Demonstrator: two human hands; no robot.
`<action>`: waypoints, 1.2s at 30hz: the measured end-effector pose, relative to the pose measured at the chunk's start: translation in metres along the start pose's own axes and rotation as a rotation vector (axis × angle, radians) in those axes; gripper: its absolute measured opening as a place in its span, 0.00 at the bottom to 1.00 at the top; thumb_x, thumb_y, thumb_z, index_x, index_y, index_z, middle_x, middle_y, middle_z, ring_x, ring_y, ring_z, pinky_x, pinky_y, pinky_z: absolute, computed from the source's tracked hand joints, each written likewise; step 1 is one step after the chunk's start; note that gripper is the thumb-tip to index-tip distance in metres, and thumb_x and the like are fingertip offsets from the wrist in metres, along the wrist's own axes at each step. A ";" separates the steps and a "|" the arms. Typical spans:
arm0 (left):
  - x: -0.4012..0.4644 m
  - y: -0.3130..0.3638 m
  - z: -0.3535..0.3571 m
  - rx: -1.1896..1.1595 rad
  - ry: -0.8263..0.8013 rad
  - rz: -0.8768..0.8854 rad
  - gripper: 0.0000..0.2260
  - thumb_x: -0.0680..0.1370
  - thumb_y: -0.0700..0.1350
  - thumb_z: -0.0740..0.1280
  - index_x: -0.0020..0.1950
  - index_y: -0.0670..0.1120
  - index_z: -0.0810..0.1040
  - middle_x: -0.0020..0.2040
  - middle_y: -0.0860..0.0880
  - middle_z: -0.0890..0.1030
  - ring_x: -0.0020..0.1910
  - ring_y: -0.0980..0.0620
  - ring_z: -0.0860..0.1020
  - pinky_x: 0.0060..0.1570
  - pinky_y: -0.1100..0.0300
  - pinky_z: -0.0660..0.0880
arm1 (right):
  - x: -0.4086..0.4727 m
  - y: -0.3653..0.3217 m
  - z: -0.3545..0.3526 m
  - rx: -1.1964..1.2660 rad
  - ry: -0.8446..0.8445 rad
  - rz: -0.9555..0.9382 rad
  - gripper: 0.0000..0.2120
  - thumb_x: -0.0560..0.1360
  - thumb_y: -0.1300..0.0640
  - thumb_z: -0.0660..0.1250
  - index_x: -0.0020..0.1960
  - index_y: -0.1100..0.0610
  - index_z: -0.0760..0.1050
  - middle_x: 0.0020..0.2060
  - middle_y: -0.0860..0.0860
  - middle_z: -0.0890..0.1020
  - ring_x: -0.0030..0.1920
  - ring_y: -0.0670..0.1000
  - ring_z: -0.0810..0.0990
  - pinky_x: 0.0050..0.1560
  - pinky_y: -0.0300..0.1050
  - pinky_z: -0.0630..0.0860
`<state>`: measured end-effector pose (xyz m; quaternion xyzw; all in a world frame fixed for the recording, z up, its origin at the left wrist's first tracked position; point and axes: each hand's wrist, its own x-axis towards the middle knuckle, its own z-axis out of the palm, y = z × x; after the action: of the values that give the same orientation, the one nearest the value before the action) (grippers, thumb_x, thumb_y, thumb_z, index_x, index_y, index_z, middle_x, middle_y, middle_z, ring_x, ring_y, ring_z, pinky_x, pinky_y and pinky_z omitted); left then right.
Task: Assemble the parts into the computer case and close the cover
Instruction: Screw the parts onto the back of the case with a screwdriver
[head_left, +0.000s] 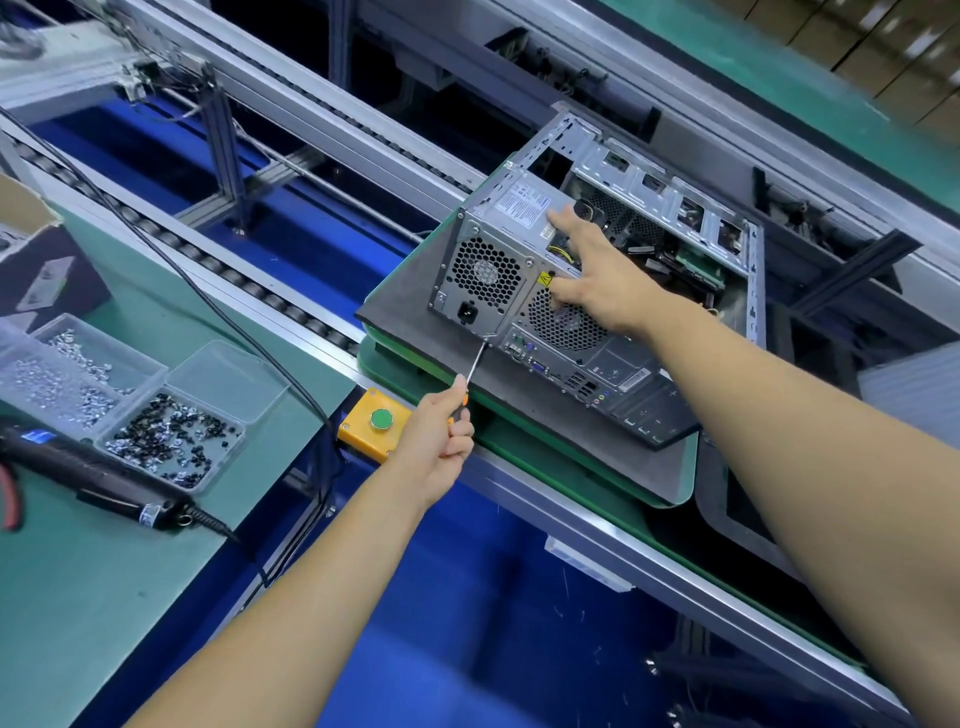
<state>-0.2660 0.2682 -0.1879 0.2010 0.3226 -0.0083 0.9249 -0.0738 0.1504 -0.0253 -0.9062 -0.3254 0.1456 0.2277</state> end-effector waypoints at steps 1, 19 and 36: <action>0.000 0.000 0.001 0.147 0.040 0.090 0.13 0.78 0.50 0.74 0.49 0.46 0.72 0.36 0.49 0.70 0.27 0.58 0.63 0.20 0.67 0.62 | 0.000 0.000 0.000 -0.009 0.003 0.004 0.44 0.75 0.58 0.71 0.82 0.40 0.51 0.83 0.40 0.47 0.81 0.48 0.57 0.73 0.51 0.70; -0.006 0.007 0.019 0.227 0.000 -0.080 0.13 0.82 0.55 0.66 0.50 0.45 0.73 0.33 0.51 0.73 0.25 0.58 0.62 0.18 0.67 0.58 | -0.003 -0.006 -0.001 -0.059 0.006 0.012 0.45 0.75 0.58 0.71 0.83 0.42 0.50 0.83 0.42 0.47 0.80 0.49 0.59 0.72 0.55 0.71; 0.000 0.018 -0.002 0.257 -0.035 0.051 0.07 0.81 0.46 0.69 0.49 0.45 0.74 0.39 0.47 0.81 0.29 0.58 0.72 0.20 0.67 0.63 | 0.001 0.001 0.000 -0.055 0.013 0.016 0.44 0.75 0.59 0.71 0.82 0.41 0.51 0.83 0.45 0.50 0.81 0.51 0.57 0.74 0.56 0.68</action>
<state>-0.2648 0.2858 -0.1831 0.3261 0.2976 -0.0295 0.8968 -0.0725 0.1501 -0.0260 -0.9156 -0.3207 0.1325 0.2034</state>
